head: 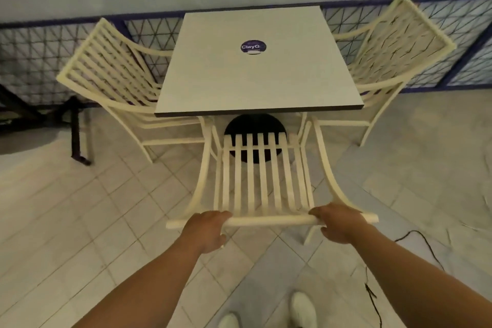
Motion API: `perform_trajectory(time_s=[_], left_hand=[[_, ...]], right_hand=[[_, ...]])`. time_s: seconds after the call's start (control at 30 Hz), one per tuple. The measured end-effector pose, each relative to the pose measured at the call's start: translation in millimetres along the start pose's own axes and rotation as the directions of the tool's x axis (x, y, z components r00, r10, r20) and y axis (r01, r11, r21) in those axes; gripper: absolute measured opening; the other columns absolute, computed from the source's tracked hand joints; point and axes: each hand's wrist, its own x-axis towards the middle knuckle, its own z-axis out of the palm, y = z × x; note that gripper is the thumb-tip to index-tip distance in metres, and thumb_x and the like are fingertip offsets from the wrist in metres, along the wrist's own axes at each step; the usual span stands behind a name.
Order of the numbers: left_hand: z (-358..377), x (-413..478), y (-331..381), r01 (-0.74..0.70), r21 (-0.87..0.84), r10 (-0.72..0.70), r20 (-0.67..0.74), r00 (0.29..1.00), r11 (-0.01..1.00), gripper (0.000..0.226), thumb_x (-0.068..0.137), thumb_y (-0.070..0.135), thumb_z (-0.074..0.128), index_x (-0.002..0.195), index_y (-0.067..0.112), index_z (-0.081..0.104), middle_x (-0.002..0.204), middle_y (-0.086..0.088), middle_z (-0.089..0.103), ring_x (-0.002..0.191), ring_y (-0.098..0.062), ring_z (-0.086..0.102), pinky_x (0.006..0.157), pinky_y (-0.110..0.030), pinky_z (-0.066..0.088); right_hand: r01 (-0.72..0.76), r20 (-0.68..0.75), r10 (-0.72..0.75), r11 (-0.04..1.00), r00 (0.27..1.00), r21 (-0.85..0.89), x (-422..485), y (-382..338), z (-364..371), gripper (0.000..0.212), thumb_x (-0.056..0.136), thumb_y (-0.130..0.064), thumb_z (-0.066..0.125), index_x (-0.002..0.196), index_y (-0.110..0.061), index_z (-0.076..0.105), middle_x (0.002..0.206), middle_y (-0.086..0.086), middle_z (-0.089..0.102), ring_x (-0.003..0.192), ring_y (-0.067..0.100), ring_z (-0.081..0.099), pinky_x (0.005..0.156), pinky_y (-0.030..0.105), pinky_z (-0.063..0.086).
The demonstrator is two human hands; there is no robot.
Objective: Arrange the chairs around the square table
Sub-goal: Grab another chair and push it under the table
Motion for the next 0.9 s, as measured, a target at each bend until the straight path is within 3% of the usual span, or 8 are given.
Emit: perform_trajectory(time_s=[0.17,0.5,0.73,0.9], left_hand=[[-4,13,-1,-0.033,-0.003,0.033,-0.011,0.999,0.999,0.048,0.094,0.032,0.060,0.140,0.039,0.049,0.129,0.001,0.062,0.109,-0.022,0.063,0.089,-0.036,0.051],[-9,24,12,0.048,0.057,-0.052,0.069,0.996,0.997,0.077,0.090,0.004,0.056,0.143,0.058,0.040,0.129,0.003,0.061,0.108,-0.021,0.064,0.085,-0.032,0.048],[-16,31,13,0.036,0.050,-0.040,0.089,0.995,0.998,0.085,0.090,-0.005,0.054,0.146,0.057,0.035,0.132,0.000,0.057,0.113,-0.023,0.061,0.084,-0.030,0.044],[-25,41,11,0.033,0.035,-0.035,0.070,0.997,0.999,0.086,0.089,-0.006,0.052,0.147,0.055,0.035,0.132,0.000,0.056,0.114,-0.023,0.060,0.086,-0.031,0.044]], right_hand=[[-0.031,0.035,0.031,1.000,0.999,-0.007,11,15,-1,0.052,0.090,-0.018,0.060,0.131,-0.048,0.054,0.124,-0.012,0.060,0.111,0.014,0.058,0.095,0.031,0.048],[0.088,0.088,-0.090,0.996,0.992,0.029,19,37,-3,0.066,0.089,-0.010,0.060,0.140,-0.049,0.047,0.124,-0.007,0.059,0.106,0.015,0.061,0.094,0.031,0.049],[0.092,0.089,-0.092,0.996,0.992,0.007,26,42,-6,0.065,0.089,-0.010,0.058,0.140,-0.048,0.047,0.122,-0.003,0.059,0.105,0.018,0.063,0.088,0.030,0.051],[0.060,0.072,-0.062,0.998,0.995,0.021,37,42,-13,0.066,0.088,-0.011,0.063,0.140,-0.048,0.047,0.124,-0.004,0.059,0.108,0.018,0.062,0.094,0.031,0.049]])
